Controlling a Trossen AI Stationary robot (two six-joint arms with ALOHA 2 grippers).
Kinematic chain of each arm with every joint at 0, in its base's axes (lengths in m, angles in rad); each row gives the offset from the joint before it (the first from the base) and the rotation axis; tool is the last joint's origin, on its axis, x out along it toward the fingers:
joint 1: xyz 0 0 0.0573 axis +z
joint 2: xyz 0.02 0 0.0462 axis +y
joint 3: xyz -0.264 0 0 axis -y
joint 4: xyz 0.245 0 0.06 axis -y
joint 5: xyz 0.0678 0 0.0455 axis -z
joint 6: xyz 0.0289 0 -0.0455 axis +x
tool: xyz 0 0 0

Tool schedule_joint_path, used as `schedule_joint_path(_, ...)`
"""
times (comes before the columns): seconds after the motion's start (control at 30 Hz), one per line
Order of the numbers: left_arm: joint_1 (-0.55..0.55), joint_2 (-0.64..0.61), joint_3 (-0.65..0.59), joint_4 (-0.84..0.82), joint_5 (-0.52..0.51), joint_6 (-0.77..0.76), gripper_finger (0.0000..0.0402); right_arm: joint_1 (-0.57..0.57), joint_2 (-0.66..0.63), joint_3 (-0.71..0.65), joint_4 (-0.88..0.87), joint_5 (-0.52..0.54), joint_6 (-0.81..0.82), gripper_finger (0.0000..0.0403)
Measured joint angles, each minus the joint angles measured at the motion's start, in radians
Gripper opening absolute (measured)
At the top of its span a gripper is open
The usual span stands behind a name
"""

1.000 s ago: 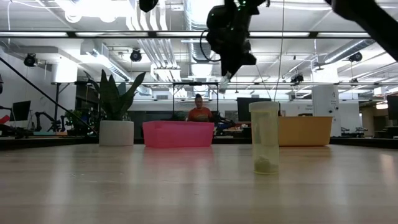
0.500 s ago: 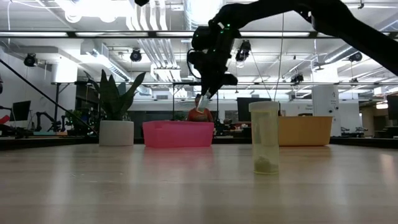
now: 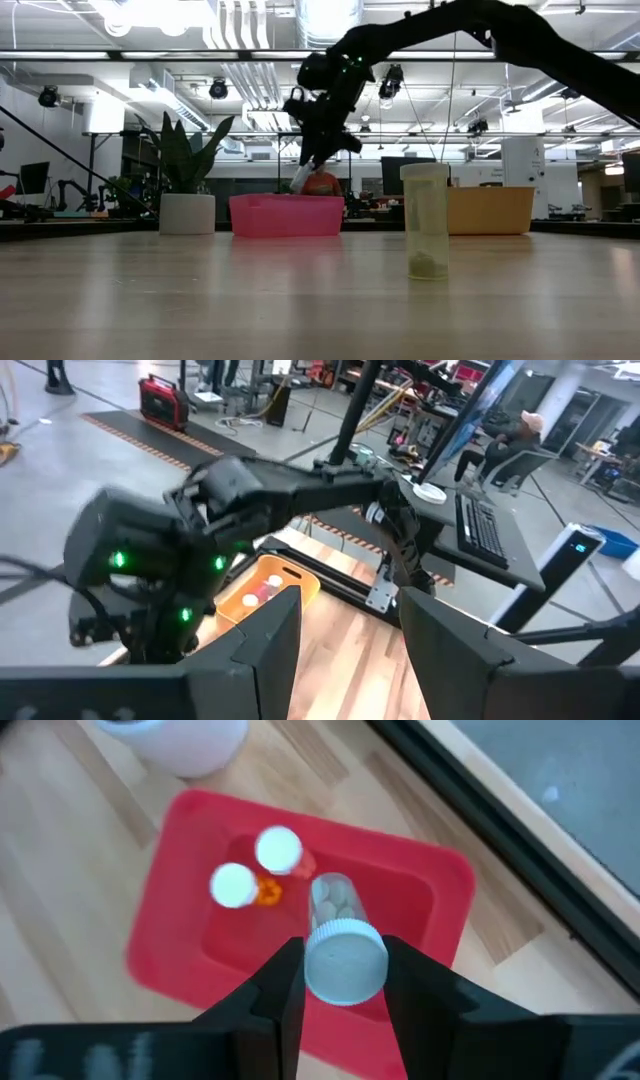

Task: Pick and place medicine bottles into bin by pill shape (circle, oval)
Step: Put the green tablet bottle into the pink bin

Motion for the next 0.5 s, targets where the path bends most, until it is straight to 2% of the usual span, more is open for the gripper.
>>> schedule_joint_path(0.5,0.000,0.001,-0.001,-0.001,-0.015,0.028,0.0156,0.003,0.079,0.000,0.021,0.023,-0.018,0.0109)
